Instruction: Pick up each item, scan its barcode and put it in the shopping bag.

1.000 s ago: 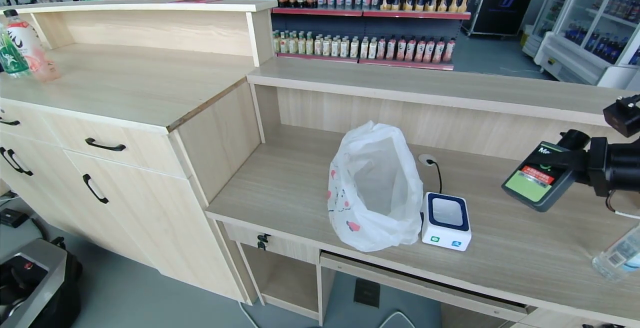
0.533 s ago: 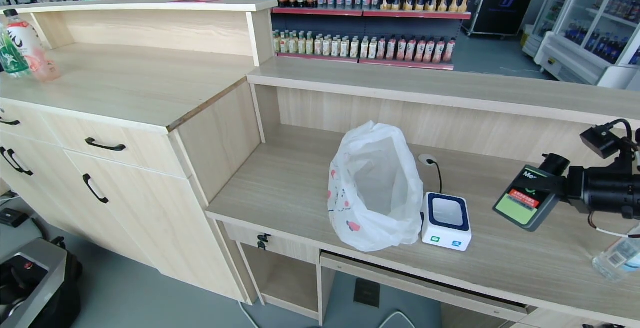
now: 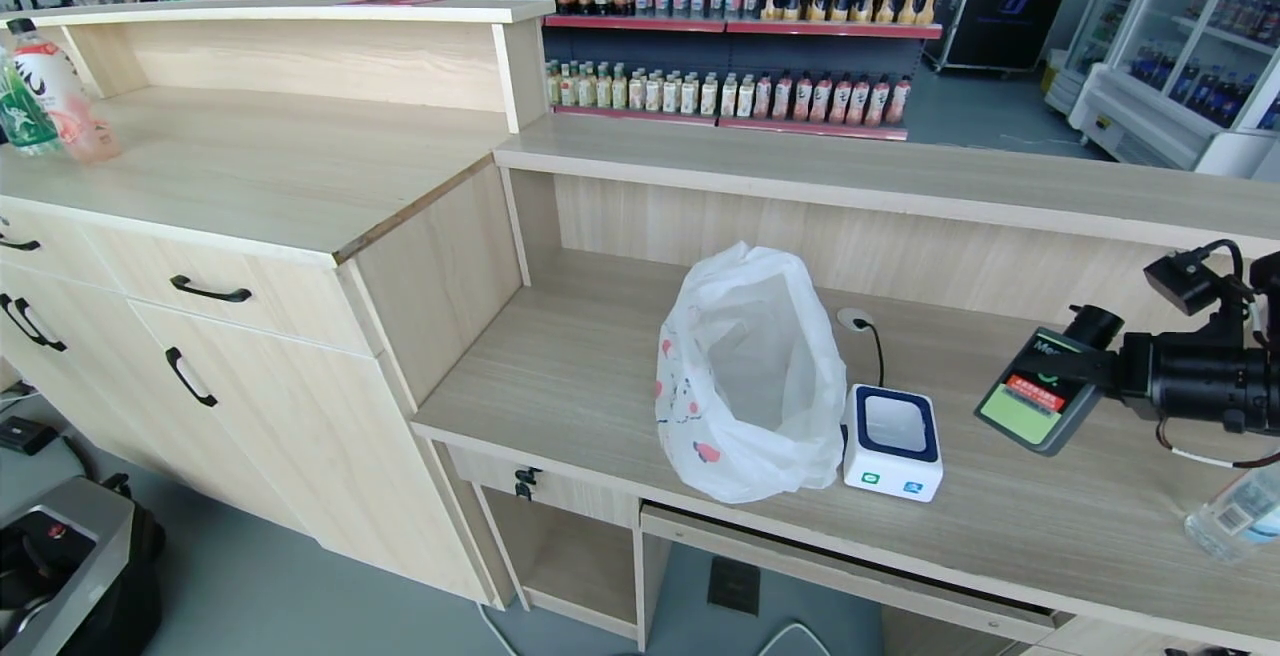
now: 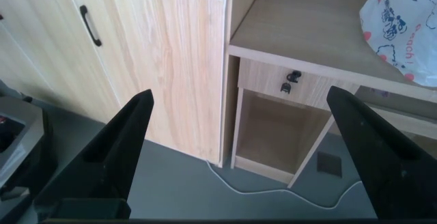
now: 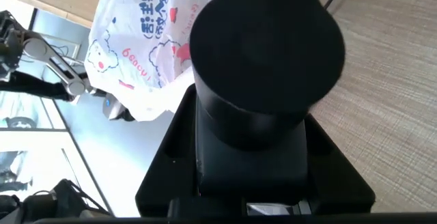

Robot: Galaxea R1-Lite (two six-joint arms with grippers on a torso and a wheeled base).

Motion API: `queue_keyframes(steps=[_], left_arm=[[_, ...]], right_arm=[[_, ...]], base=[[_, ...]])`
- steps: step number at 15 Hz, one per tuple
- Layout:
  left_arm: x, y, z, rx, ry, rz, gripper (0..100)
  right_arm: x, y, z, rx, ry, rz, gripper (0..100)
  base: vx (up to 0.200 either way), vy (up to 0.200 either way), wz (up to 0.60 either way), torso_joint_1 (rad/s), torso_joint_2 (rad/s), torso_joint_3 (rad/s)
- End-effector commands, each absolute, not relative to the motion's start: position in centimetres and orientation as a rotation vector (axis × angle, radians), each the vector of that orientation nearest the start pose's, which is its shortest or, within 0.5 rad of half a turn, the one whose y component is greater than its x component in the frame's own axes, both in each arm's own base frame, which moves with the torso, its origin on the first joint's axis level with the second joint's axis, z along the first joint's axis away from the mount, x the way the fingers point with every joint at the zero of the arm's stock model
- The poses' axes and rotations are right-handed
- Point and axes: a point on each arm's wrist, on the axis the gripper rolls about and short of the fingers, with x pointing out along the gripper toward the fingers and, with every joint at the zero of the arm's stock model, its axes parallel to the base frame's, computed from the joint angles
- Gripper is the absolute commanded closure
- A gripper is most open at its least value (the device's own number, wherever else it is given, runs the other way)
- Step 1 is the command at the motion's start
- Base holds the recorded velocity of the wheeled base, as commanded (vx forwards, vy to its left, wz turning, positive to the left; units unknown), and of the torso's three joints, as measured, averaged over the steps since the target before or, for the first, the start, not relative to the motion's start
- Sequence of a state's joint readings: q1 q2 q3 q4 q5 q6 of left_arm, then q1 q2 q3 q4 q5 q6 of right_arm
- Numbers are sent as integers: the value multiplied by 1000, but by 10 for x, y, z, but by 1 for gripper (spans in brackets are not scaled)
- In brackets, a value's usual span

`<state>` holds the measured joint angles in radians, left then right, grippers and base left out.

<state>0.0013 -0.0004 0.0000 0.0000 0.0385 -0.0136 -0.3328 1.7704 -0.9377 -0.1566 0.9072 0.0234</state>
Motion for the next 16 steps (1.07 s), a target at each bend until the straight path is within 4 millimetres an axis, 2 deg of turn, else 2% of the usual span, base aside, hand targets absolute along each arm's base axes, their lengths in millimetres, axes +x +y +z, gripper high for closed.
queue_keyframes(steps=[1, 4, 9, 16], left_arm=[[-23, 1, 75, -14, 0, 40, 0], [-23, 1, 75, -14, 0, 40, 0], [-23, 1, 75, -14, 0, 40, 0], [-23, 1, 75, -14, 0, 41, 0]], right_arm=[[300, -84, 152, 421, 576, 551, 100], [301, -84, 145, 405, 586, 559, 100], [308, -76, 145, 391, 584, 593, 100], [329, -65, 137, 357, 564, 643, 100]], base=[[0, 0, 0, 0, 0, 0], [0, 0, 0, 0, 0, 0], [0, 0, 0, 0, 0, 0], [0, 0, 0, 0, 0, 0]])
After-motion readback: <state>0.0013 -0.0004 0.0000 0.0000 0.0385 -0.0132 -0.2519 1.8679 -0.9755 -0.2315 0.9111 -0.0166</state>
